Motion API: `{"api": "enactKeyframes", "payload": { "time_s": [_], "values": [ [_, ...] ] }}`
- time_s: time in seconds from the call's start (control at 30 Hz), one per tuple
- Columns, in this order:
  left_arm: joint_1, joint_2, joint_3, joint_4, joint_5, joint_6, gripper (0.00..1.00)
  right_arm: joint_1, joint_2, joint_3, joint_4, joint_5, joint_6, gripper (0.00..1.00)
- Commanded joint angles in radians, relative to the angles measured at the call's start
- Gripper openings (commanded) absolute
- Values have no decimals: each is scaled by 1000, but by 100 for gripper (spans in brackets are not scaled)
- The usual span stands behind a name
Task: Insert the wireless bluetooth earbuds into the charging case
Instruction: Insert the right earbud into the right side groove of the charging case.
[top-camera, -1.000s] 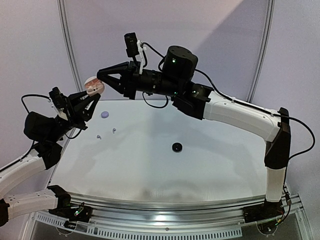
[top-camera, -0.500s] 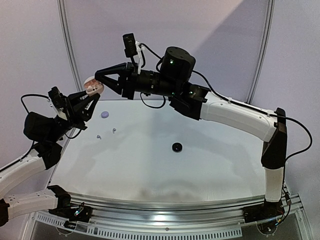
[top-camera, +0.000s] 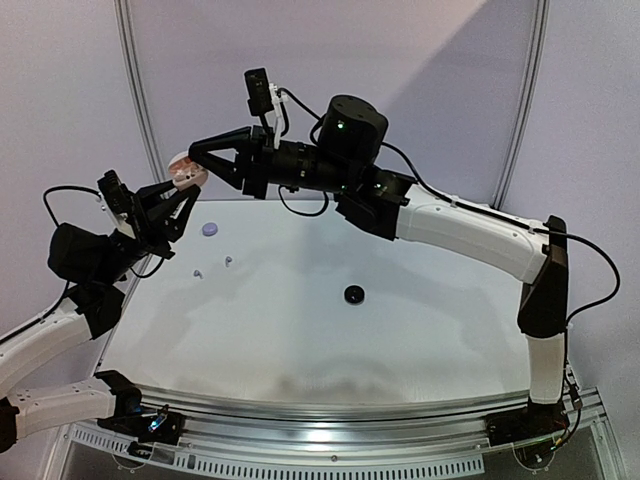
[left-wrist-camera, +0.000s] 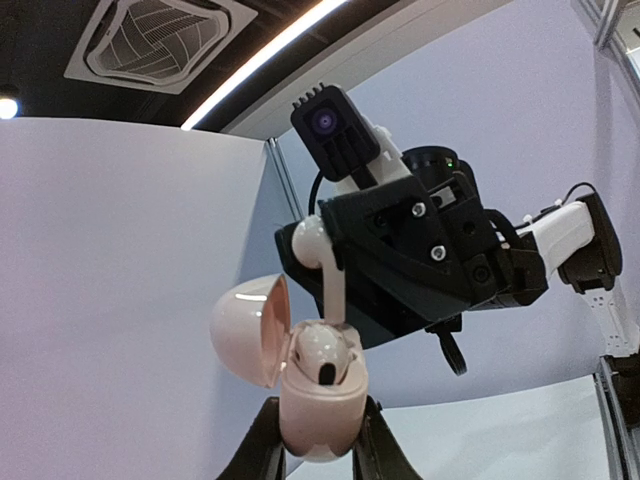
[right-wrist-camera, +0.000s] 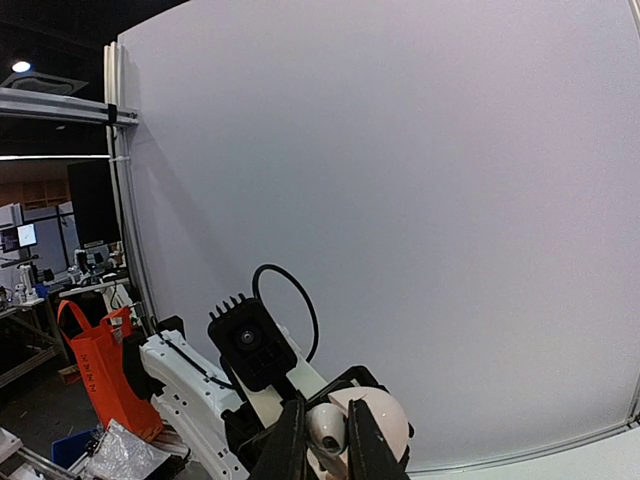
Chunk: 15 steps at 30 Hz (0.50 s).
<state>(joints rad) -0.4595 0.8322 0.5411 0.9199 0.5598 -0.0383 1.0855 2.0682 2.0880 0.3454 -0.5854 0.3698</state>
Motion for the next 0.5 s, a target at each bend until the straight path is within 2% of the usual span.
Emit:
{"api": "enactKeyframes", "payload": {
  "time_s": [0.0, 0.47],
  "values": [
    [2, 10, 16, -18, -41, -16, 0, 4, 26, 13, -41, -16, -10, 0],
    [2, 10, 17, -19, -19, -11, 0, 6, 30, 5, -72, 6, -50, 0]
  ]
}}
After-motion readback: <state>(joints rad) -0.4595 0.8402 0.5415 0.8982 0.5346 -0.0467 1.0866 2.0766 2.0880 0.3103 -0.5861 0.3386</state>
